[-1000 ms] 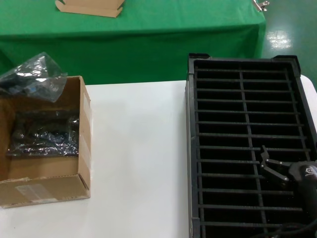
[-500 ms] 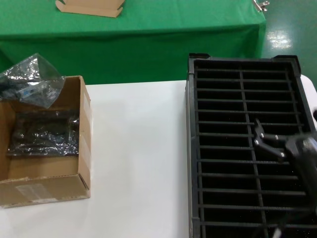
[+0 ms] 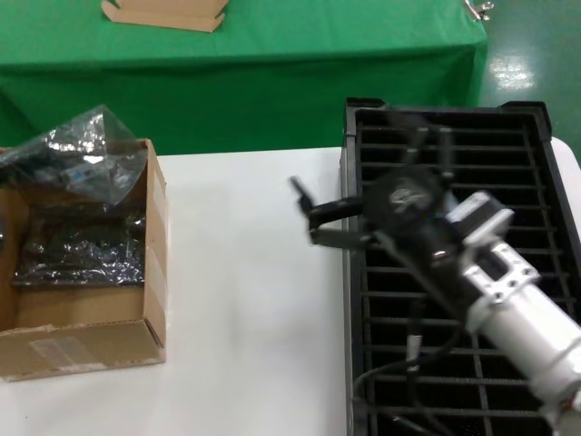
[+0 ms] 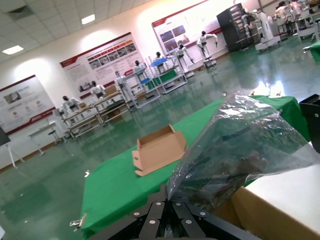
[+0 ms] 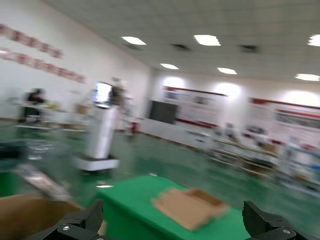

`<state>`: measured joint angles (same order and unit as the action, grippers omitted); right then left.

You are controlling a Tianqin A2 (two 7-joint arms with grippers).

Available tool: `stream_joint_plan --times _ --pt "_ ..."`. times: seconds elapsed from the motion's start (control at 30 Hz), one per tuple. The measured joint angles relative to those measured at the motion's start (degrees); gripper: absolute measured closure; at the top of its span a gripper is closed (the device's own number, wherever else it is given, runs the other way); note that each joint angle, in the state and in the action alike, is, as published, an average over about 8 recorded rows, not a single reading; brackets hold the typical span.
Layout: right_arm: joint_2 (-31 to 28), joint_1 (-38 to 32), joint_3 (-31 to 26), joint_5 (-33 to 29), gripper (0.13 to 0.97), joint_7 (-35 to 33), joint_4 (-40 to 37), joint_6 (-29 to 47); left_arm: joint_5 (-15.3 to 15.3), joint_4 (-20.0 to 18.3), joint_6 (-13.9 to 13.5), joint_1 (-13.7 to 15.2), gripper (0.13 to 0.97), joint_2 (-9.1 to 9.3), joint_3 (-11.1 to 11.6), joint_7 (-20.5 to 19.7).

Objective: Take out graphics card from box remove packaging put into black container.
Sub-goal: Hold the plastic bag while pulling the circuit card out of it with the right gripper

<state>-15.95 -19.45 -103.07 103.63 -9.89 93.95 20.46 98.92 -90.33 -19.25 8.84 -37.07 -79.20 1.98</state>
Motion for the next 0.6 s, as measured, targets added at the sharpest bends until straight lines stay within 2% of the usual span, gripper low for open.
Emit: stream_joint_plan --times 0.13,0.23,0.43,0.6 --pt "1.7 -3.5 -3.8 -0.4 0.132 -3.4 -3.0 5.1 -3.4 -2.1 2.3 -0.9 0.958 -1.67 -2.2 -5.1" --pt "3.3 -6.0 -6.1 -0.5 0.136 -6.2 -6.0 8.5 -6.5 -3.8 3.8 -2.0 0.958 -2.64 -3.0 -9.2" --pt "6.3 -10.5 -9.2 -0.7 0.164 -10.9 -12.1 13.6 -12.3 -7.1 4.9 -4.8 0.958 -2.92 -2.6 -15.4" --pt "8.3 -13.3 -10.5 -0.7 0.207 -13.5 -16.0 16.2 -15.0 -9.1 4.8 -7.5 0.958 -2.67 -1.7 -17.3"
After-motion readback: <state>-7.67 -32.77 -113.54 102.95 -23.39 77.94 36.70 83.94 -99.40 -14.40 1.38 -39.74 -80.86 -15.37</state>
